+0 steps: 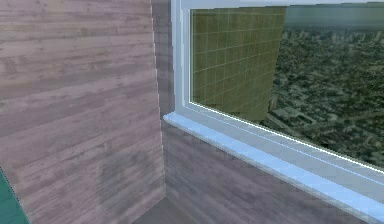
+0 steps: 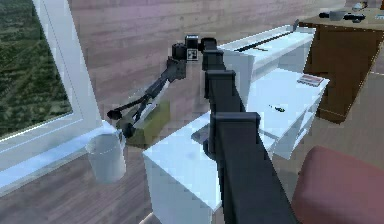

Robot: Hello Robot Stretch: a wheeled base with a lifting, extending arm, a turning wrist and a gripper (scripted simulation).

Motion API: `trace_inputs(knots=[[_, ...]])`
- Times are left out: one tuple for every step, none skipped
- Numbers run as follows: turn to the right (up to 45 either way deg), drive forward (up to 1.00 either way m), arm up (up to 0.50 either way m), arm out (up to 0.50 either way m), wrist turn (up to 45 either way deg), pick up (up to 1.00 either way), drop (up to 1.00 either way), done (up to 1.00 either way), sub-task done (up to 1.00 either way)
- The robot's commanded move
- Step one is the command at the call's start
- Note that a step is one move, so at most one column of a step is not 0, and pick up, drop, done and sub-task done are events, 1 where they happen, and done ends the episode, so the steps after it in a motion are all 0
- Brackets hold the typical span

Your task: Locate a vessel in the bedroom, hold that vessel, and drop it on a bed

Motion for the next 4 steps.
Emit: trace_inputs(knots=[[0.0,0.0,0.0,-0.48,0.0,0.0,0.0,0.0,0.0],[-45.0,0.0,0.0,0.0,0.0,0.0,0.0,0.0,0.0],[-45.0,0.0,0.0,0.0,0.0,0.0,0.0,0.0,0.0],[-45.0,0.0,0.0,0.0,0.0,0.0,0.0,0.0,0.0]])
